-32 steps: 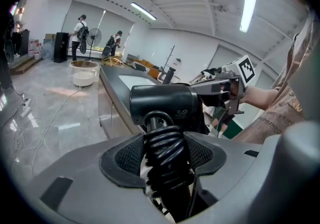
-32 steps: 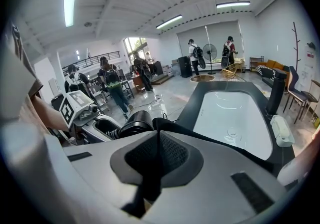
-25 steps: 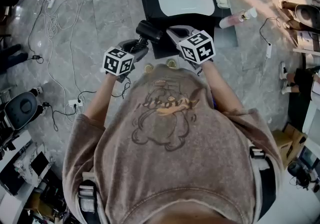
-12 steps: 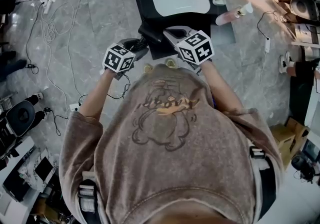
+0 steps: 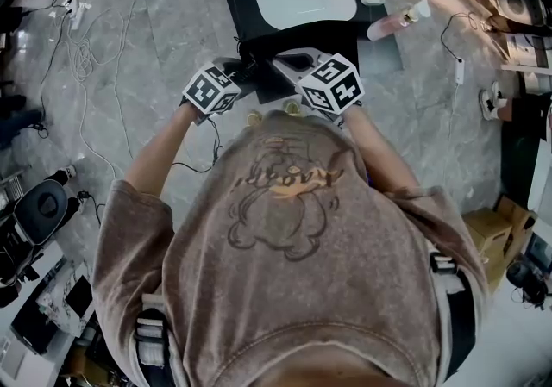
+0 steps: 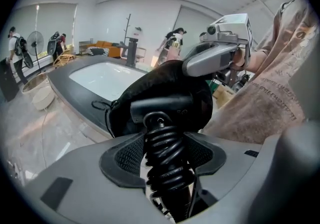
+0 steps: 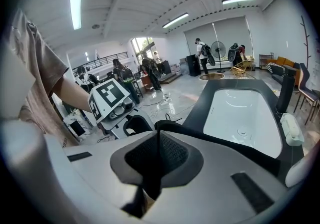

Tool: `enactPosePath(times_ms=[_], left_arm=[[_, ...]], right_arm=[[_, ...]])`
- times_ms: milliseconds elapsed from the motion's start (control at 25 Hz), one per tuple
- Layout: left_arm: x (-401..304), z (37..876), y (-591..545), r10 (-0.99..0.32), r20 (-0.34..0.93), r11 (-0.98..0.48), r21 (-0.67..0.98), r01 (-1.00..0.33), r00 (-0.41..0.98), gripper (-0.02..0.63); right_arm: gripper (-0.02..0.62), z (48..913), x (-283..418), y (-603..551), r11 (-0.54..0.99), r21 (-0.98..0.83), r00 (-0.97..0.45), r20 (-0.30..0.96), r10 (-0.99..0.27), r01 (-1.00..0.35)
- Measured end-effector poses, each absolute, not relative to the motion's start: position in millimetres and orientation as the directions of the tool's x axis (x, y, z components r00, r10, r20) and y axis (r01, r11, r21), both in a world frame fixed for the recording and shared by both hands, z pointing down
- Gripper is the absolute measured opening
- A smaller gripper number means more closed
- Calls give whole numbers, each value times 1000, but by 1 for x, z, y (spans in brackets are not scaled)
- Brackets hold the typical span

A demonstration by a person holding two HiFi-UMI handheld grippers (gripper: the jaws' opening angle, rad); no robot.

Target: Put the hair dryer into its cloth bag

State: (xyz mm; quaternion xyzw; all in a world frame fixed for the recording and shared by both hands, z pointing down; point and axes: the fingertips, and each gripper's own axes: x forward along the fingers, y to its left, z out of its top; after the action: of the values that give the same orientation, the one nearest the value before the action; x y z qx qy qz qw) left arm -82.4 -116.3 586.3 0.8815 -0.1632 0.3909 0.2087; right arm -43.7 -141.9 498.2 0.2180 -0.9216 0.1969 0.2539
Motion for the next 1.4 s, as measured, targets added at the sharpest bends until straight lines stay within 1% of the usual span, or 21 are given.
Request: enactPosePath(times_ms=[280,840,1160,1400], left_arm=[[-64,588,-126,-81,777,-903,208,-376,625,255],[-11,592,-140,-48,766,-938,187,-293,641,255],[13,602,-149,-61,722,-928,214,-306,689,255],[17,613,-151,-71,721,-924,213,-318,689,255]], right_arm=[[15,500,-39,-139,826,-269,-784,546,-293,-496],[15,505,-20,-138,783,-300,-774,539,-333,-546],[15,511,-1,-144,758,-293,-751,550,-366,-584],[15,513,4,-144,748,-286,-737,562,-375,-598]])
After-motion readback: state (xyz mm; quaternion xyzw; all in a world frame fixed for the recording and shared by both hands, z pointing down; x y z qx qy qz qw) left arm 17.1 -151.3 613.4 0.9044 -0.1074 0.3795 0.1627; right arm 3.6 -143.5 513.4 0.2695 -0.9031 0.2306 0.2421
